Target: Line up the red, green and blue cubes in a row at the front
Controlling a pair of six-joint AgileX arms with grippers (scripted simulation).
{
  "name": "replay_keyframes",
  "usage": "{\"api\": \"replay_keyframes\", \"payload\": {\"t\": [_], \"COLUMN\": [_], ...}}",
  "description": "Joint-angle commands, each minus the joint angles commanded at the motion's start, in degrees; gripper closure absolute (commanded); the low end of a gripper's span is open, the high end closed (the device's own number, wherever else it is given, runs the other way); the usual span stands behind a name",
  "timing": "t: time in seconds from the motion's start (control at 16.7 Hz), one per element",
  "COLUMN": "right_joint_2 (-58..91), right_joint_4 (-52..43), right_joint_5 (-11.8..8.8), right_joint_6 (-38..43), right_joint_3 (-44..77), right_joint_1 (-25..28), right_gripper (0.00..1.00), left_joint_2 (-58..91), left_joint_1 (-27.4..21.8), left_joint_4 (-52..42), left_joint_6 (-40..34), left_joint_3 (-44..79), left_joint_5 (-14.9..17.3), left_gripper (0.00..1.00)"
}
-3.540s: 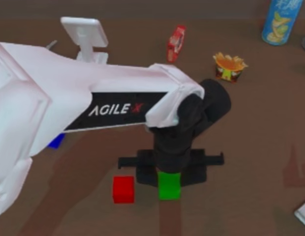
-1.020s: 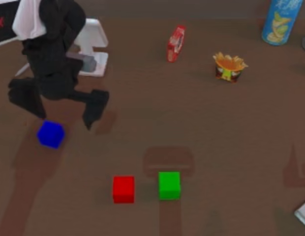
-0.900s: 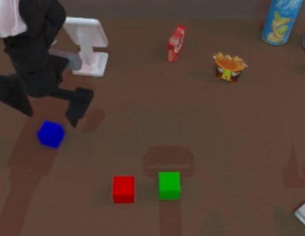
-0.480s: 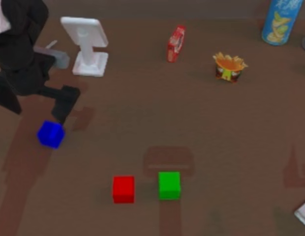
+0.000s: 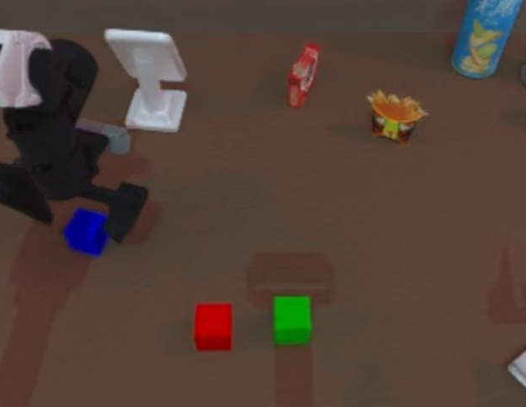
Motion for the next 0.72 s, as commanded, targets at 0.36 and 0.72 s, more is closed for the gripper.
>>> {"api": "replay_keyframes", "payload": {"t": [0.36,0.72], "right_joint_2": [0.00,0.00], "right_joint_4": [0.00,0.00], "right_joint_5": [0.00,0.00], "right_joint_6": [0.00,0.00], "right_joint_3": [0.00,0.00], "right_joint_1": [0.00,0.00], "right_gripper": [0.00,0.00], "left_joint_2": [2.23,2.23], "left_joint_1": [0.08,0.08], "left_joint_4": [5.34,5.34], "left_joint_6": [0.10,0.10], "left_joint_3": [-3.21,-3.21], "left_joint_5": [0.02,0.02], "left_gripper": [0.00,0.38]}}
